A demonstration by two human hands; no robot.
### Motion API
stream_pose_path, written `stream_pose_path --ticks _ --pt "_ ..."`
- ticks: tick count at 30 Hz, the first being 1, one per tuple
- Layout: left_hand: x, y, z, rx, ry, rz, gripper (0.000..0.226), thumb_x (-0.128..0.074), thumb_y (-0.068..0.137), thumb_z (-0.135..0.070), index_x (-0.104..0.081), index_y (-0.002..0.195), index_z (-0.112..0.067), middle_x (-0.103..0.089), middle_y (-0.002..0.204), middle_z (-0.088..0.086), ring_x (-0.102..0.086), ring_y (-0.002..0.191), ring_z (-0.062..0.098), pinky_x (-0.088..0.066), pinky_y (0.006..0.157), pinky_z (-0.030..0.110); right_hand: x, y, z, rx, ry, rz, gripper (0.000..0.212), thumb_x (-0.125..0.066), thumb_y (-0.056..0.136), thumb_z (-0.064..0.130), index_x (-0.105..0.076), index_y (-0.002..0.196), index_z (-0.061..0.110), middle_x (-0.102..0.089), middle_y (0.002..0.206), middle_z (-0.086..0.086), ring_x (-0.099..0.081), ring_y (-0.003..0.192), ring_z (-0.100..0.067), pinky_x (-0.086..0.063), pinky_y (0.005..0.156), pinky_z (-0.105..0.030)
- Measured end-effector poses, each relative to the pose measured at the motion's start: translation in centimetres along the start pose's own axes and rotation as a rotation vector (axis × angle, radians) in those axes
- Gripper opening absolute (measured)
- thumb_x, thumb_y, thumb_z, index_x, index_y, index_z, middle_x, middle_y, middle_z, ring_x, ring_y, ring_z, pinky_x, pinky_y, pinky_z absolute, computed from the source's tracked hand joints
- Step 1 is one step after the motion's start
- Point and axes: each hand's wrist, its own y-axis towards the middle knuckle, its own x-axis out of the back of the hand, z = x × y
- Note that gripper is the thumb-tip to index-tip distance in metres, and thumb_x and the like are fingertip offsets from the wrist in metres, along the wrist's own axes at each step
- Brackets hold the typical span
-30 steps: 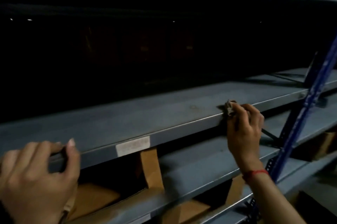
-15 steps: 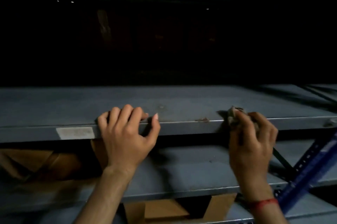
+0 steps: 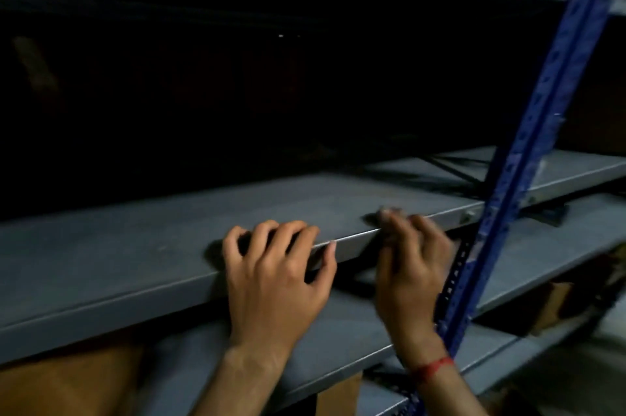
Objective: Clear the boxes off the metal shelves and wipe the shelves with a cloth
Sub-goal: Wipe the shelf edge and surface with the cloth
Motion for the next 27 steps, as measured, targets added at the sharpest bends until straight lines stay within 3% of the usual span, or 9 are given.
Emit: stream_pose_path --ticks 3,4,6,9,11,14,17,22,27 --pt "-0.9 0.3 -1.2 0.02 0.028 0.021 0.03 -0.061 0.09 -0.047 -0.072 0.088 -0.02 -0.068 0.091 -0.001 -0.062 0.086 0.029 -0.037 0.088 0.048 1.4 1.3 -4.0 0.382 -0.103 0.117 0.042 -0.059 0.093 0.01 -0.055 0.134 0.015 -0.05 0.126 -0.014 -0.049 0.114 -0.035 -0.043 0.104 -0.043" --pt "-1.1 0.4 -1.6 0.039 0.047 0.022 0.031 -0.06 0.091 -0.048 -0.07 0.085 -0.019 -0.066 0.086 0.0 -0.06 0.083 0.03 -0.037 0.087 0.048 2.0 2.6 -6.7 0.376 -0.166 0.107 0.041 -0.058 0.094 0.012 -0.054 0.134 0.015 -0.05 0.126 -0.015 -0.049 0.112 -0.036 -0.045 0.102 -0.049" --pt "-1.3 0.6 -2.0 0.058 0.081 0.03 0.036 -0.056 0.092 -0.051 -0.065 0.081 -0.018 -0.061 0.08 0.003 -0.057 0.078 0.032 -0.038 0.084 0.048 2.8 4.4 -10.1 0.159 -0.245 0.045 0.038 -0.053 0.096 0.017 -0.055 0.134 0.014 -0.048 0.127 -0.016 -0.046 0.114 -0.039 -0.046 0.095 -0.056" --pt "-1.6 0.6 -2.2 0.065 0.102 0.007 0.039 -0.056 0.092 -0.052 -0.064 0.077 -0.017 -0.058 0.076 0.006 -0.055 0.074 0.033 -0.038 0.081 0.048 1.5 3.2 -9.0 -0.027 -0.206 -0.021 0.038 -0.051 0.096 0.016 -0.057 0.134 0.015 -0.046 0.13 -0.015 -0.043 0.118 -0.037 -0.044 0.1 -0.051" --pt "-1.9 0.6 -2.3 0.074 0.105 -0.018 0.04 -0.057 0.092 -0.052 -0.065 0.077 -0.016 -0.057 0.074 0.006 -0.055 0.072 0.034 -0.039 0.081 0.048 1.5 2.6 -8.9 0.083 -0.158 0.022 0.041 -0.054 0.095 0.014 -0.056 0.136 0.016 -0.047 0.129 -0.014 -0.045 0.118 -0.037 -0.043 0.102 -0.044" --pt "-2.0 0.3 -2.4 0.065 0.119 -0.055 0.037 -0.06 0.091 -0.052 -0.067 0.079 -0.018 -0.059 0.074 0.005 -0.058 0.072 0.034 -0.038 0.08 0.048 3.6 5.1 -12.0 0.349 -0.232 0.107 0.042 -0.058 0.095 0.014 -0.051 0.137 0.015 -0.05 0.126 -0.015 -0.049 0.113 -0.036 -0.048 0.096 -0.049" --pt "-2.1 0.3 -2.7 0.097 0.145 -0.089 0.037 -0.06 0.091 -0.051 -0.067 0.077 -0.018 -0.059 0.073 0.006 -0.059 0.071 0.034 -0.038 0.08 0.049 4.6 6.9 -14.0 0.279 -0.186 0.078 0.037 -0.049 0.098 0.02 -0.049 0.135 0.016 -0.051 0.125 -0.02 -0.049 0.111 -0.038 -0.048 0.093 -0.044" --pt "-3.8 1.3 -7.3 0.136 0.074 -0.102 0.024 -0.063 0.088 -0.042 -0.068 0.078 -0.021 -0.063 0.079 0.002 -0.063 0.078 0.032 -0.035 0.088 0.052 4.7 10.0 -16.1 0.113 -0.053 -0.059 0.034 -0.046 0.098 0.019 -0.051 0.131 0.015 -0.044 0.127 -0.018 -0.044 0.113 -0.038 -0.034 0.097 -0.028" --pt "-7.4 4.0 -15.8 0.03 -0.13 0.07 0.027 -0.06 0.088 -0.043 -0.072 0.104 -0.024 -0.068 0.106 -0.007 -0.064 0.1 0.018 -0.034 0.097 0.051 4.2 7.5 -16.8 0.322 -0.06 0.026 0.035 -0.064 0.091 0.011 -0.065 0.126 0.017 -0.05 0.124 -0.007 -0.047 0.114 -0.031 -0.042 0.105 -0.046"
